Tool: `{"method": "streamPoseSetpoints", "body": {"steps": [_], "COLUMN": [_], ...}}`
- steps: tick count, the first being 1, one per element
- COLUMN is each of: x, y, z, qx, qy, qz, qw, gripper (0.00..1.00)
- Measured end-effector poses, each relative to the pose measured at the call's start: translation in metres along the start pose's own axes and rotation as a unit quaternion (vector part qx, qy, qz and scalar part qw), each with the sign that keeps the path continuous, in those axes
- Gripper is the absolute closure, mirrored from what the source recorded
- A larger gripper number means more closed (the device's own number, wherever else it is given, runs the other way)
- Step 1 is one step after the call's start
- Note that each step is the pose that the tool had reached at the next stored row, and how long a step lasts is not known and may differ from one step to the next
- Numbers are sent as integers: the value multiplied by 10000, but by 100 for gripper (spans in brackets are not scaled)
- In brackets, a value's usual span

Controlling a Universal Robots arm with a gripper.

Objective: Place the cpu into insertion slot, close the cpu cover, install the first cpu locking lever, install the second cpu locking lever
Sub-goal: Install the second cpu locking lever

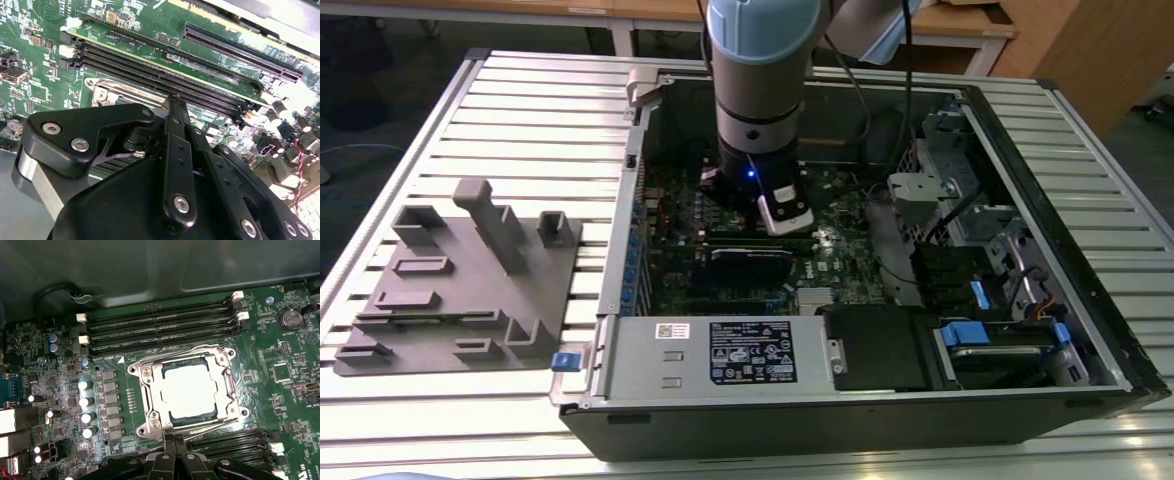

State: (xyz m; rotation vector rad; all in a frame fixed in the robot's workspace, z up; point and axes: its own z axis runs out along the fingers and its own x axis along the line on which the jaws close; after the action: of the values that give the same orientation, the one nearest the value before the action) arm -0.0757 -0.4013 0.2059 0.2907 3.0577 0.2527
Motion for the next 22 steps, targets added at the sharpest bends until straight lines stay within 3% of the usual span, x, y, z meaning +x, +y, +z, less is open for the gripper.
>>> {"method": "streamPoseSetpoints", "body": {"steps": [4,11,13,22], "x": [6,10,11,13], "y": [-3,-14,-16,-17], "z": [11,78,83,90], "qx": [-89,-99,-123,-382], "qy": [16,18,24,70], "qz": [7,7,9,29], "qw": [10000,9999,9999,9992], "gripper": [89,89,89,89]}}
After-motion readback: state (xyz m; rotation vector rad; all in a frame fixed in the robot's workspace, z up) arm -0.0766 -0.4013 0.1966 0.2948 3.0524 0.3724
